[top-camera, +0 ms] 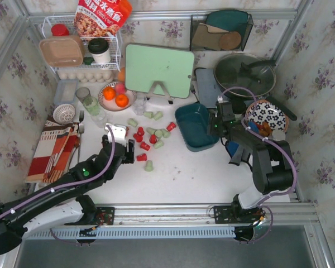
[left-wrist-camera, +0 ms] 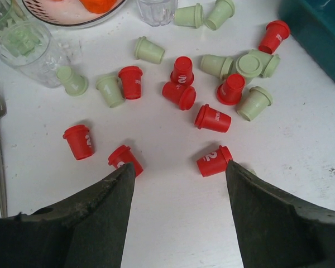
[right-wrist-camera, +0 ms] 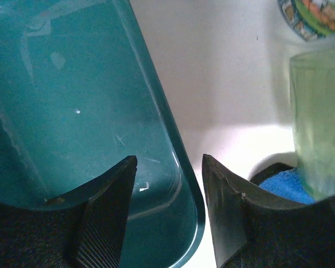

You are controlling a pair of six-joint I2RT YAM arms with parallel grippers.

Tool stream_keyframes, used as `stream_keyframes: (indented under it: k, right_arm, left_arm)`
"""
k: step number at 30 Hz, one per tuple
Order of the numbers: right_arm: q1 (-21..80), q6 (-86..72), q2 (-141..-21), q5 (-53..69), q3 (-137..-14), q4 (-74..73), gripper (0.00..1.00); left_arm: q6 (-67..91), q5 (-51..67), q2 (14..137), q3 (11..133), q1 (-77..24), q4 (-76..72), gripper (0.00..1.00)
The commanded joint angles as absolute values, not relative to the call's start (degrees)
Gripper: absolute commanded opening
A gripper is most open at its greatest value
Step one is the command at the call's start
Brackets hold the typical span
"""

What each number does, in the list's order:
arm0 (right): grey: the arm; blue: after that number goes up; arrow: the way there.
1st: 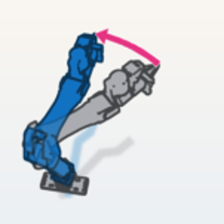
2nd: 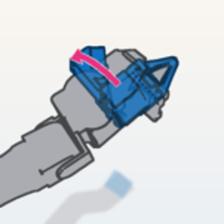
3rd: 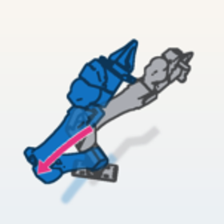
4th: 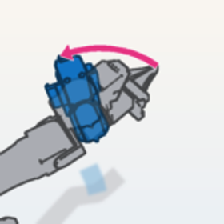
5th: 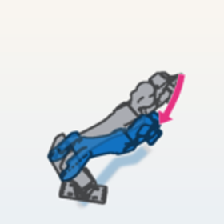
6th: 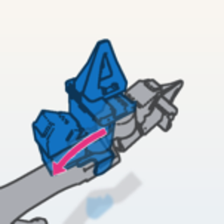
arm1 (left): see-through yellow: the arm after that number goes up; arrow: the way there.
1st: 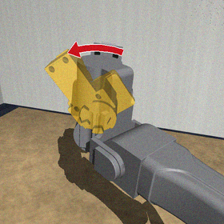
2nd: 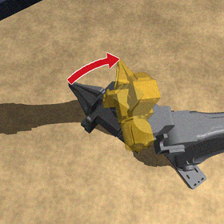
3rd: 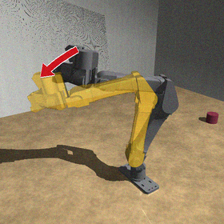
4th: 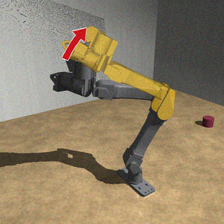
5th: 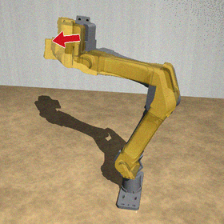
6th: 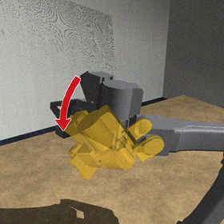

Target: Mix the coffee capsules in the storage basket

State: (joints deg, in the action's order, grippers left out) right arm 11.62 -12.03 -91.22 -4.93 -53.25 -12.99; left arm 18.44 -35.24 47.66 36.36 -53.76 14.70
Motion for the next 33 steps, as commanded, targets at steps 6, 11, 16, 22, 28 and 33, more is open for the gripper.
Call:
stream_keyframes:
  k: [6,11,16,22,28,33]
  right_arm:
    - [11.84,-18.54,-87.35,-3.94,-45.75,-4.15,0.55]
    - [11.81,-17.09,-85.63,-7.43,-45.22,-2.22,0.48]
    - [11.95,-14.34,-88.21,-3.44,-45.99,3.41,0.31]
    - [12.25,-10.09,-94.92,-5.91,-50.08,6.06,0.20]
    - [13.05,-3.32,-100.57,-7.58,-56.63,4.48,0.18]
    - [13.23,-0.80,-103.40,-15.10,-61.52,-0.28,0.35]
  left_arm:
    - [17.21,-35.52,53.86,37.73,-53.79,10.82,0.69]
    - [17.64,-34.69,56.84,38.63,-53.79,10.48,0.69]
    - [17.49,-34.67,60.19,40.91,-53.79,11.89,0.69]
    - [18.55,-34.80,62.20,42.88,-53.79,14.55,0.69]
    - [19.17,-35.76,62.57,43.33,-53.75,15.91,0.69]
    - [18.69,-36.21,62.93,44.44,-53.79,16.40,0.69]
